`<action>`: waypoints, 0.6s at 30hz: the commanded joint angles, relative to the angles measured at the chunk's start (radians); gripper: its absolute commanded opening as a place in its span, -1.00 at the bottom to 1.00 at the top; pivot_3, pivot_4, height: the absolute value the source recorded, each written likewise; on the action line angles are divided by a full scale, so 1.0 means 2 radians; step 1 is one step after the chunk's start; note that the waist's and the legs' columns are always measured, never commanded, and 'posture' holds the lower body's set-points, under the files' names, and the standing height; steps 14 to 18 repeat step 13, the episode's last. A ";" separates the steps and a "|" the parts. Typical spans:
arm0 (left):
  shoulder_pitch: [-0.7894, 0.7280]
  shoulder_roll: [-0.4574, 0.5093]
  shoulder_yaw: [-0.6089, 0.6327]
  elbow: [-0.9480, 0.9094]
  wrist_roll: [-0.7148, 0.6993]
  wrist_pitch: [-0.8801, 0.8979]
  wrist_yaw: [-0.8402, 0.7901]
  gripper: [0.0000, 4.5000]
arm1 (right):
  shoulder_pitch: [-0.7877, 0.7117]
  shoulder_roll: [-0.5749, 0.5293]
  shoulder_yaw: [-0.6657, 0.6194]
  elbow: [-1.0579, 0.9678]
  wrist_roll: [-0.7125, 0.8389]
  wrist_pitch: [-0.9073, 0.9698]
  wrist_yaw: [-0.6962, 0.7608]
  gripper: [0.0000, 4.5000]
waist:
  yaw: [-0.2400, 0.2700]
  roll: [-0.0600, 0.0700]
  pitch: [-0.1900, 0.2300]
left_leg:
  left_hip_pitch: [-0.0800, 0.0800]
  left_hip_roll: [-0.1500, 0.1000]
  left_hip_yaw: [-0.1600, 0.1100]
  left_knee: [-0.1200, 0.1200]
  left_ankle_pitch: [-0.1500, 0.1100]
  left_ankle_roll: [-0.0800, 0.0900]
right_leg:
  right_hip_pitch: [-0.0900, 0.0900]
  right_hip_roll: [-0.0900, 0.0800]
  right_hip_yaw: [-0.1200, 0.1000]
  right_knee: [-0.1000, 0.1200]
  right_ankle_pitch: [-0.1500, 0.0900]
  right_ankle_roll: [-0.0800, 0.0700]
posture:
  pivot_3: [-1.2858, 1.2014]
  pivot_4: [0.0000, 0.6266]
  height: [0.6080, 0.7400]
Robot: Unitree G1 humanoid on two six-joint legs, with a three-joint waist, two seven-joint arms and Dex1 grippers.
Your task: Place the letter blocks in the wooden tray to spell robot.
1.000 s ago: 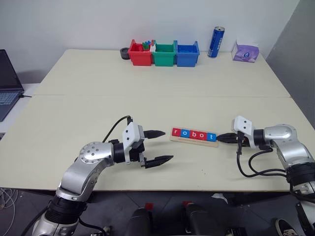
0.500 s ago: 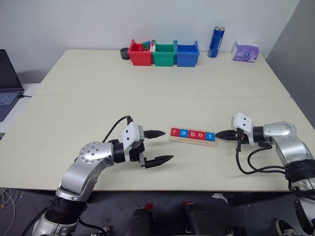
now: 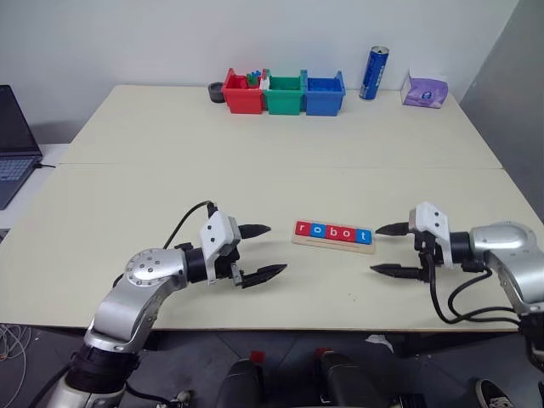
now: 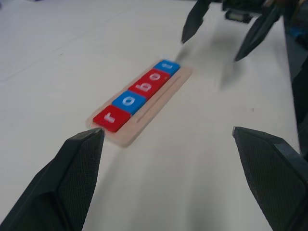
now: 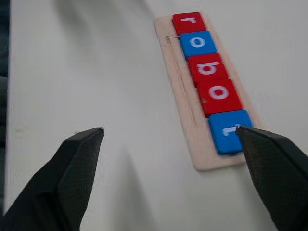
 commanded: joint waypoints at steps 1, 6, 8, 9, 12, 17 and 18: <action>0.008 0.009 0.018 -0.024 0.007 0.000 0.013 1.00 | 0.014 0.001 -0.023 -0.033 0.009 0.004 -0.026 0.99 | 0.000 0.000 0.000 | 0.000 0.000 0.000 0.000 0.000 0.000 | 0.000 0.000 0.000 0.000 0.000 0.000 | 0.03 -0.52 1.00; 0.013 0.012 0.018 -0.028 0.012 -0.001 0.022 1.00 | 0.014 0.006 -0.026 -0.037 0.010 0.012 -0.054 0.99 | 0.000 0.000 0.000 | 0.000 0.000 0.000 0.000 0.000 0.000 | 0.000 0.000 0.000 0.000 -0.001 0.001 | 0.03 -0.52 1.00; 0.012 0.011 0.018 -0.027 0.014 -0.002 0.024 1.00 | 0.013 0.006 -0.025 -0.037 0.012 0.014 -0.058 0.99 | 0.000 0.000 0.000 | 0.000 0.000 0.000 0.000 0.000 0.000 | 0.000 0.000 0.000 0.000 -0.001 0.001 | 0.03 -0.52 1.00; 0.011 0.012 0.017 -0.026 0.016 -0.003 0.024 1.00 | 0.013 0.006 -0.025 -0.038 0.012 0.014 -0.059 0.99 | 0.000 0.000 0.000 | 0.000 0.000 0.000 0.000 0.000 0.000 | 0.000 0.000 0.000 0.000 -0.001 0.001 | 0.03 -0.52 1.00; 0.008 0.012 0.013 -0.024 0.020 -0.004 0.023 1.00 | 0.015 0.004 -0.025 -0.036 0.012 0.013 -0.062 0.99 | 0.000 0.000 0.000 | 0.000 0.000 0.000 0.000 0.000 0.000 | 0.000 0.000 0.000 0.000 -0.001 0.001 | 0.03 -0.52 1.00; 0.007 0.013 0.011 -0.024 0.022 -0.004 0.022 1.00 | 0.015 0.004 -0.026 -0.036 0.012 0.013 -0.062 0.99 | 0.000 0.000 0.000 | 0.000 0.000 0.000 0.000 0.000 0.000 | 0.000 0.000 0.000 0.000 -0.001 0.001 | 0.03 -0.52 1.00; 0.007 0.013 0.011 -0.024 0.022 -0.004 0.022 1.00 | 0.015 0.004 -0.026 -0.036 0.012 0.013 -0.062 0.99 | 0.000 0.000 0.000 | 0.000 0.000 0.000 0.000 0.000 0.000 | 0.000 0.000 0.000 0.000 -0.001 0.001 | 0.03 -0.52 1.00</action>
